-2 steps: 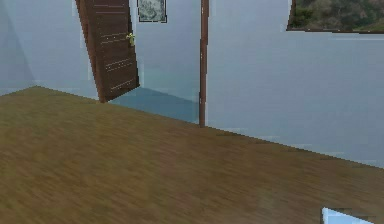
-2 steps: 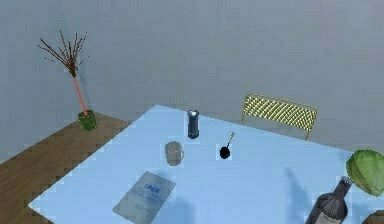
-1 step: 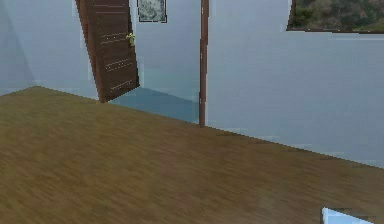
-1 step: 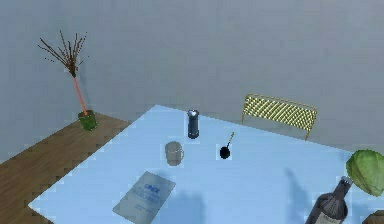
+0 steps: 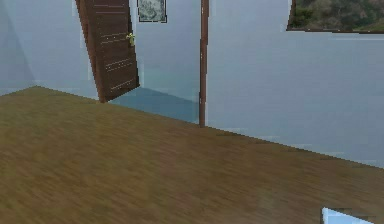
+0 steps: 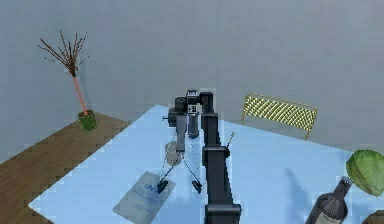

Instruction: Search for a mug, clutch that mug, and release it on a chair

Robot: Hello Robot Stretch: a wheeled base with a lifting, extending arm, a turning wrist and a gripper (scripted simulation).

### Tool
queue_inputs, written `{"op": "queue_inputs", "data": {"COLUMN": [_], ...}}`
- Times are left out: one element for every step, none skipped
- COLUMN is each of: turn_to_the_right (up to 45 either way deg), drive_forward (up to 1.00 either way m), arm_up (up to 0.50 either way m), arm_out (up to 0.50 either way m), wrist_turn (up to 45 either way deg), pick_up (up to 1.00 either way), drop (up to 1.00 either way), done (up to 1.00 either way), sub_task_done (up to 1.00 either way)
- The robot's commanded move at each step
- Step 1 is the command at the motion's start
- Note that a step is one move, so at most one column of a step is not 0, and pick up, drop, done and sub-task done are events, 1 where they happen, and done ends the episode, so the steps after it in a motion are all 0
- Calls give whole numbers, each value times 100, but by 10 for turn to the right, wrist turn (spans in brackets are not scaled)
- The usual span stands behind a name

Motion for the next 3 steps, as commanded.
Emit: {"op": "queue_inputs", "data": {"turn_to_the_right": [0,0,0], "drive_forward": [0,0,0], "arm_up": [0,0,0], "arm_out": [0,0,0], "wrist_turn": [450,450,450], "pick_up": [0,0,0], "drop": [0,0,0], "done": [0,0,0], "sub_task_done": [0,0,0]}}
